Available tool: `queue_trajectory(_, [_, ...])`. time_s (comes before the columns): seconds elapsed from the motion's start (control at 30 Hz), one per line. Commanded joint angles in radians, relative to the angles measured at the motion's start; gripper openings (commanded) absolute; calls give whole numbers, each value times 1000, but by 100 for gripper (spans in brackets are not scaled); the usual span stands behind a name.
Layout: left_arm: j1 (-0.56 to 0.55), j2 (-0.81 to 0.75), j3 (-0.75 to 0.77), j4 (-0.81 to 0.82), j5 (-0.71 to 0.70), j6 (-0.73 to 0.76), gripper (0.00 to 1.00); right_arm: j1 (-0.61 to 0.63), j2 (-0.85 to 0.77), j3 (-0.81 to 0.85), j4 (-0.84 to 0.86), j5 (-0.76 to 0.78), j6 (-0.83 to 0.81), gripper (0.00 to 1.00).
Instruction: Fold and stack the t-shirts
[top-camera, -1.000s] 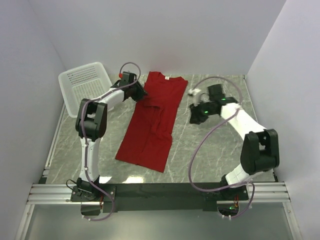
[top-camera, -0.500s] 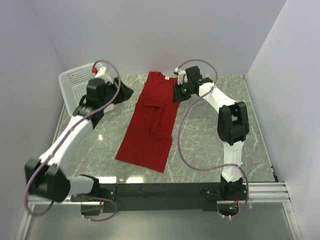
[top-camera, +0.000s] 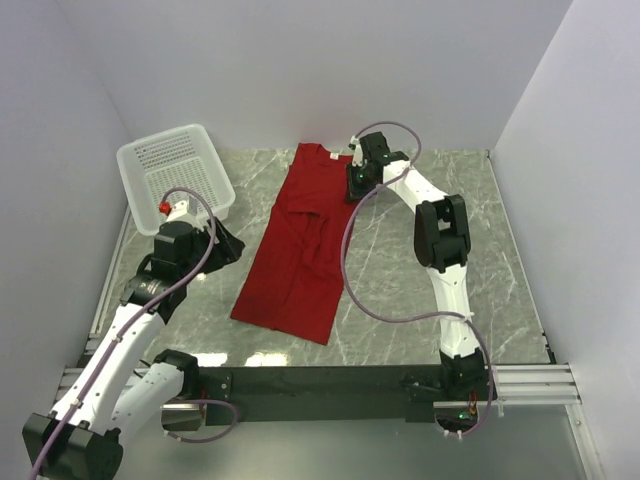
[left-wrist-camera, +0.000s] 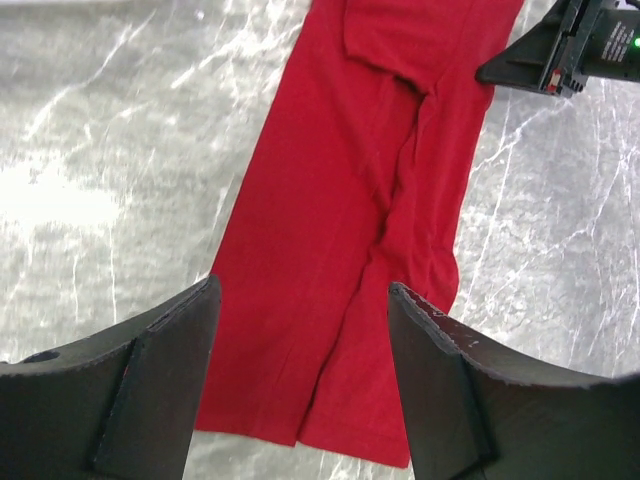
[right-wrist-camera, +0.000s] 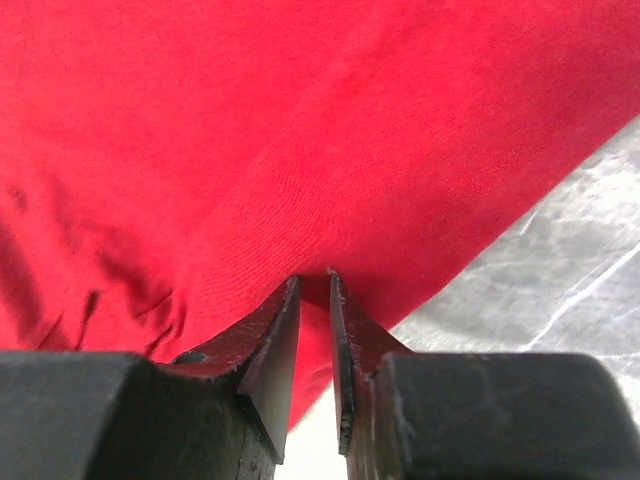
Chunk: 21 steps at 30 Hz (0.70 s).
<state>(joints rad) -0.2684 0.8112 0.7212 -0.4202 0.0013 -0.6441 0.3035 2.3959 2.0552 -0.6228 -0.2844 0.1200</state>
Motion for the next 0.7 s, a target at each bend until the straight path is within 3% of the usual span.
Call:
queue_trajectory(0.0, [5,-21,-14,-17,-9,-32,73,0,32,83,-40,63,13,25])
queue_trajectory(0.3, [5,-24,-55,-14,35,-92,73,-29,97,112,-123,85,38,21])
queue_trajectory(0.67, [5,14,-92,-8,127,-88,73,-101,63,97,-163,82,41,20])
